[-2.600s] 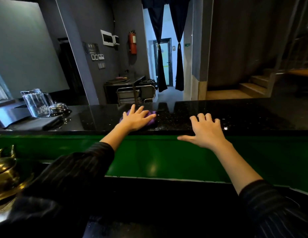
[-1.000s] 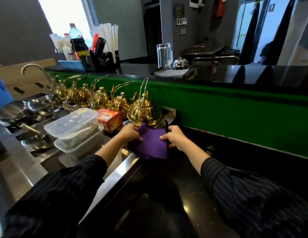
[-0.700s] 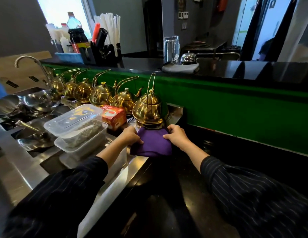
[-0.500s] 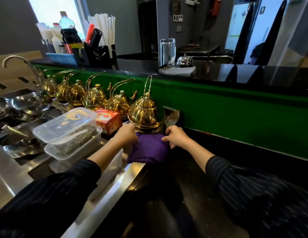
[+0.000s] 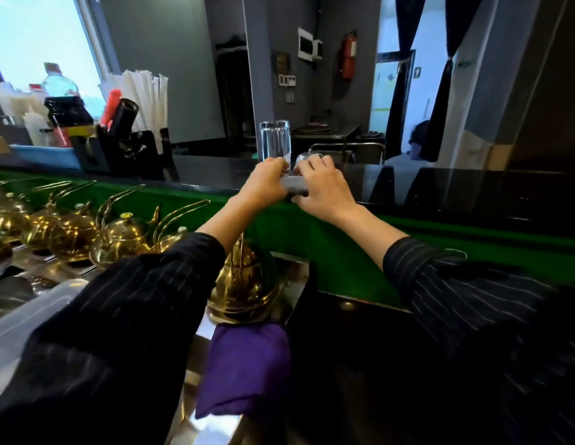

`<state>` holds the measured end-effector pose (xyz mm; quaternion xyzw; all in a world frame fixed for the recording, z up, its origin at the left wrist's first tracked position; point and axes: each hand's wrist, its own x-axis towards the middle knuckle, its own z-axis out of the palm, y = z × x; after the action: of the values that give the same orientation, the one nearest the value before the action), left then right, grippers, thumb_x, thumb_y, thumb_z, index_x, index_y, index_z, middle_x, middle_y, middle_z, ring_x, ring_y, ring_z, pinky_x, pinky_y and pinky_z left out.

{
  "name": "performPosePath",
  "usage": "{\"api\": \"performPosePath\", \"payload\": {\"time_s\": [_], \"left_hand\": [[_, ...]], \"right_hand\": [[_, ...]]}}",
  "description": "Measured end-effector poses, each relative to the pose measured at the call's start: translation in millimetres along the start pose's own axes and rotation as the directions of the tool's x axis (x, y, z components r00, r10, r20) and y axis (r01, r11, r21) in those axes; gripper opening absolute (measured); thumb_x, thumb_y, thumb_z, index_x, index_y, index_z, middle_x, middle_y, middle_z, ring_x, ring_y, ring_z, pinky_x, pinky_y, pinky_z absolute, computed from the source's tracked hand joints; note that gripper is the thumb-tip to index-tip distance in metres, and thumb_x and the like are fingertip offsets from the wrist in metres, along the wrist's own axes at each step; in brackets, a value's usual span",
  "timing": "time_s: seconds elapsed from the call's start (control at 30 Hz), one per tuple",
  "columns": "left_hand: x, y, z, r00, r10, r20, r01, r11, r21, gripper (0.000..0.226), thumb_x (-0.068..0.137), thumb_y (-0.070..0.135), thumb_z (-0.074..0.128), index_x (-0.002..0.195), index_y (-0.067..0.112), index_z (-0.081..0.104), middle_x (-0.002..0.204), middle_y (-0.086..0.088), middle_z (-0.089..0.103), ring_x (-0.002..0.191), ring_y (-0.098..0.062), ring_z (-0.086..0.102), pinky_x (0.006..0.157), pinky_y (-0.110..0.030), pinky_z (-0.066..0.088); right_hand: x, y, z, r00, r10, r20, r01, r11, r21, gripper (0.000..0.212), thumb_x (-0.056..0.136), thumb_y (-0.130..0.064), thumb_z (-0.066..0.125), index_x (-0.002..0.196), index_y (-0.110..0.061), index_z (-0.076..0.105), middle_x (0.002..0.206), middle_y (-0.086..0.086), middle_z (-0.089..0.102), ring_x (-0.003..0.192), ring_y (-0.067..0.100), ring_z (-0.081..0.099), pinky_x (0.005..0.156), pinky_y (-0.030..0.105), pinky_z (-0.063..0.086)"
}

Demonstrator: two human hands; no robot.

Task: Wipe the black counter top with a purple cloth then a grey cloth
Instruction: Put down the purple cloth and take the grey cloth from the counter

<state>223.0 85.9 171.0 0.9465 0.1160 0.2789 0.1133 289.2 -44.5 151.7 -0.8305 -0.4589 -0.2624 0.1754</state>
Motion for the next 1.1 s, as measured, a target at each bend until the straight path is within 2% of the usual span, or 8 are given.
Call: {"api": "performPosePath", "payload": {"time_s": [0.1,0.2,0.43,0.6,0.7,0.87,0.97,1.1], "left_hand": [[21.2,-8.6,13.1,0.969,0.007,0.245,-0.034,0.994,0.106,0.076,0.076,0.018,0.072,0.142,0.006,0.036,0.146,-0.015,0.039,0.136,-0.031,0.036,0.111,-0.035,0.03],[24.5,-18.2,29.6,0.925,-0.032,0.378,-0.054,0.975,0.215,0.087,0.081,0.017,0.066,0.15,0.007,0.014,0.157,-0.013,0.019,0.145,-0.026,0.02,0.119,-0.037,0.019],[3.6,-7.1,30.8,0.984,0.062,0.167,-0.102,0.964,0.247,0.065,0.082,0.003,0.055,0.143,0.02,0.037,0.145,-0.006,0.046,0.127,-0.028,0.049,0.101,-0.043,0.045],[-25.7,23.6,23.4,0.981,0.181,-0.063,-0.169,0.973,0.159,0.04,0.078,0.001,0.055,0.114,0.015,0.067,0.107,-0.013,0.07,0.102,-0.033,0.062,0.082,-0.04,0.05],[-32.2,60.1,24.0,0.962,0.226,-0.156,-0.216,0.973,0.076,0.033,0.077,0.003,0.057,0.106,0.013,0.069,0.099,-0.012,0.072,0.097,-0.033,0.062,0.08,-0.039,0.049],[-21.9,144.7,29.6,0.949,0.193,-0.249,-0.247,0.946,-0.209,0.031,0.072,0.002,0.061,0.098,0.013,0.073,0.09,-0.012,0.075,0.087,-0.03,0.068,0.076,-0.036,0.052],[-17.7,206.9,41.7,0.948,0.198,-0.248,-0.272,0.91,-0.314,0.021,0.072,0.01,0.069,0.092,0.014,0.074,0.085,-0.008,0.075,0.082,-0.024,0.069,0.071,-0.029,0.048],[-23.8,296.7,66.0,0.949,0.264,-0.174,-0.313,0.859,-0.406,0.011,0.073,0.02,0.073,0.081,0.013,0.072,0.074,-0.007,0.072,0.071,-0.019,0.065,0.061,-0.025,0.038]], "right_hand": [[21.3,23.5,10.5,0.945,0.034,0.325,0.005,0.993,-0.12,0.091,0.082,-0.049,0.067,0.153,-0.014,0.021,0.16,0.01,0.017,0.148,0.029,0.013,0.115,0.061,0.012],[21.2,35.4,21.8,0.902,0.059,0.428,0.0,0.991,-0.137,0.085,0.09,-0.048,0.058,0.154,-0.014,0.015,0.16,0.006,0.022,0.148,0.024,0.018,0.116,0.058,0.008],[-6.0,40.1,12.8,0.968,0.011,0.253,0.026,0.989,-0.143,0.058,0.095,-0.025,0.056,0.149,-0.019,0.034,0.15,0.004,0.042,0.137,0.025,0.038,0.117,0.054,0.014],[-42.7,59.2,-26.6,0.996,0.006,0.092,0.001,0.997,-0.078,0.04,0.087,-0.004,0.056,0.124,-0.02,0.06,0.113,0.005,0.067,0.114,0.026,0.055,0.115,0.049,0.021],[-66.7,79.2,-59.5,0.998,0.066,-0.014,-0.066,0.998,0.0,0.037,0.083,-0.001,0.054,0.113,-0.021,0.064,0.104,0.002,0.069,0.104,0.026,0.06,0.093,0.042,0.037],[-105.4,125.9,-131.0,0.961,0.262,-0.091,-0.232,0.939,0.255,0.025,0.08,0.004,0.054,0.093,-0.016,0.064,0.077,0.004,0.062,0.071,0.025,0.055,0.061,0.034,0.037],[-134.8,165.0,-174.0,0.925,0.351,-0.145,-0.299,0.909,0.29,0.018,0.083,-0.003,0.063,0.084,-0.02,0.058,0.079,0.005,0.065,0.074,0.025,0.061,0.064,0.041,0.05],[-183.2,222.5,-229.1,0.878,0.424,-0.221,-0.368,0.894,0.254,0.014,0.082,-0.005,0.066,0.09,-0.015,0.06,0.091,0.006,0.067,0.087,0.025,0.062,0.074,0.044,0.053]]}}
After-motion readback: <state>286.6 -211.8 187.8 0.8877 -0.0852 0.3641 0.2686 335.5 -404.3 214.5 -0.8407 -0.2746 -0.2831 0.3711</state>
